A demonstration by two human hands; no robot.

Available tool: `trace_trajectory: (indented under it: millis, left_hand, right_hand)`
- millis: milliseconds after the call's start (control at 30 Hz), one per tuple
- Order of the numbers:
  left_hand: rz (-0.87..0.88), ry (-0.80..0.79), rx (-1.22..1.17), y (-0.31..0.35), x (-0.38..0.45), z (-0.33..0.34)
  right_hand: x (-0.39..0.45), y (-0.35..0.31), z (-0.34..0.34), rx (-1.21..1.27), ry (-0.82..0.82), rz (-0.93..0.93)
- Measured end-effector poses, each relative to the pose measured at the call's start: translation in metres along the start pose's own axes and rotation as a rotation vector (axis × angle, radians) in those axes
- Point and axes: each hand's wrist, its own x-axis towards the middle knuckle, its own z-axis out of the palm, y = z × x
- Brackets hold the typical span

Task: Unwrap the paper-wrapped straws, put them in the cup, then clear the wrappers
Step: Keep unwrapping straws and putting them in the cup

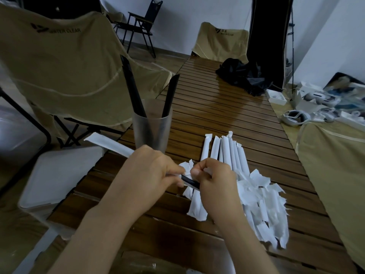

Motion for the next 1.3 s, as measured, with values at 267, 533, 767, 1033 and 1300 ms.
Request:
trace_trajectory:
  millis: [267,533,767,1033,1300]
  left_hand:
    - [-0.096,-0.196,-0.044,-0.004,-0.005,0.0]
    - [-0.132,-0.174,-0.106,-0.009,-0.007,-0.007]
    - [-0.103,-0.137,-0.079,-0.006,-0.004,-0.008]
    - [-0.112,-0.239,-0.117,-0.023,-0.01,-0.003]
    - [-0.092,-0.091,-0.109,-0.038,-0.013,-0.014]
  right_hand:
    - [0.005,0.006,-0.003,0.004,-0.017,-0.071]
    - [0.005,0.012,-0.006,0.068,0.062,-0.078]
    - [0.007,0.017,-0.011,0.208,0.045,0.055]
    - [0.009,0.018,-0.006,0.13,0.098,-0.024]
    - [0.017,0.031,-0.016,0.076,0.235,0.081]
